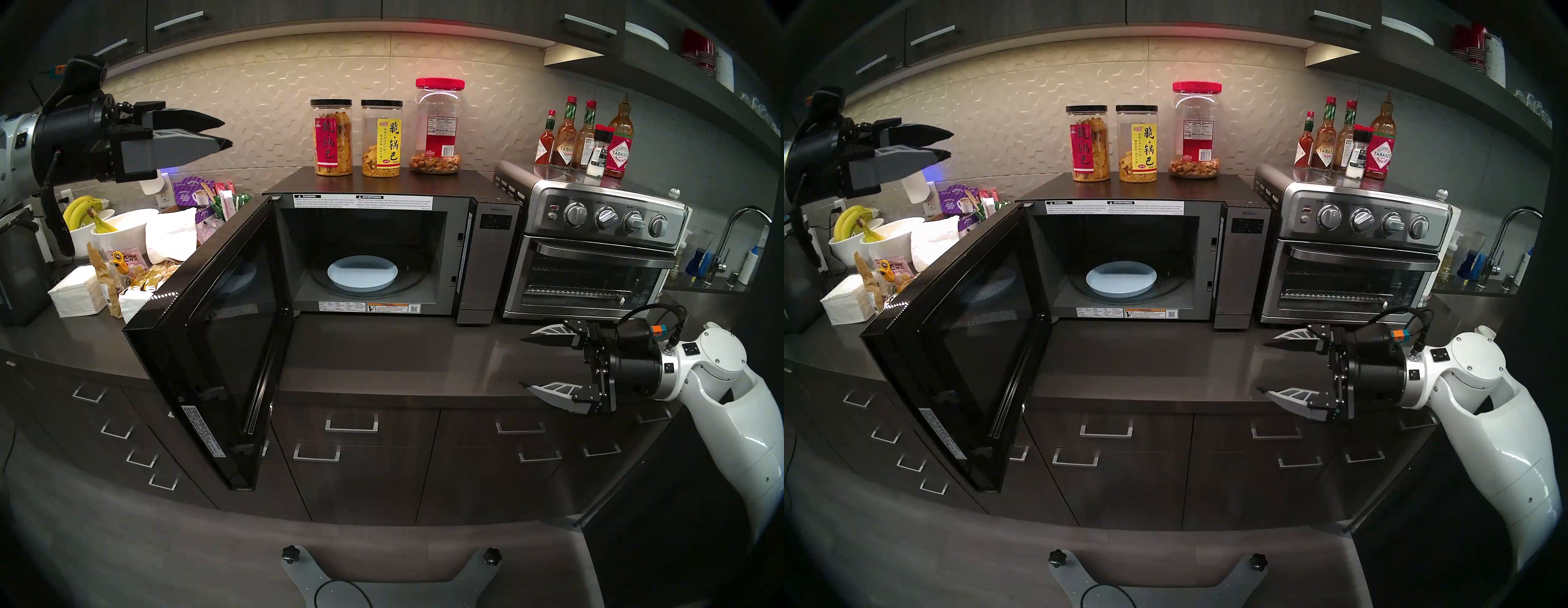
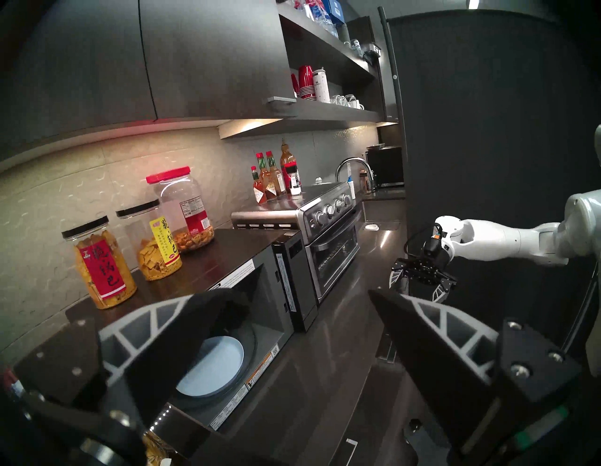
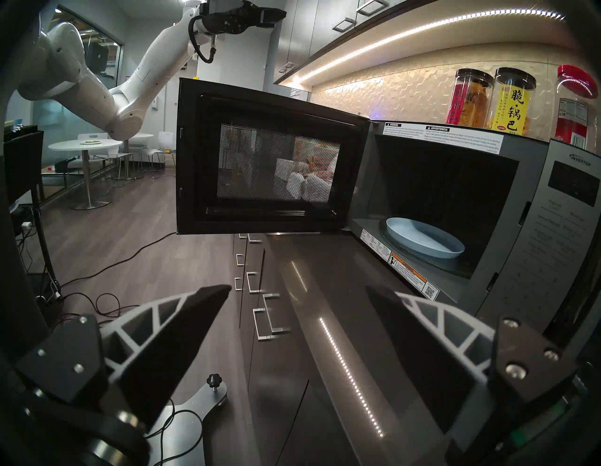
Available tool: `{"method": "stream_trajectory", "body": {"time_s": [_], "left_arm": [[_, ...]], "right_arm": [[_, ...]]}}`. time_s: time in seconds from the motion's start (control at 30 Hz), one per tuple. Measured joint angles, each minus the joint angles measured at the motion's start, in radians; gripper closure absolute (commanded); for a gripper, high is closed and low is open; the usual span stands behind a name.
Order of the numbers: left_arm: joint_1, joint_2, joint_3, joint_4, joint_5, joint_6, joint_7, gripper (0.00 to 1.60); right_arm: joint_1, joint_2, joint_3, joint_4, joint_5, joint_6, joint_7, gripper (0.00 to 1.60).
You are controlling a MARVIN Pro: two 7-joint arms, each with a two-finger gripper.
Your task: Open the microwave, put the plate inside, and close the door
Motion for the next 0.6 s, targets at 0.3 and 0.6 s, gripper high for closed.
{"method": "stream_trajectory", "body": {"time_s": [0.3, 0.6], "left_arm": [[0.058, -0.032, -0.129, -0.007, -0.006, 0.062, 0.066, 0.00], [0.152, -0.059, -0.244, -0.022, -0.009, 0.081, 0.086, 0.00]], "right_arm": [[0.000, 0.000, 0.000, 0.000, 0.000, 0.000, 0.000, 0.00], [0.000, 0.000, 0.000, 0.000, 0.000, 0.000, 0.000, 0.00]]}}
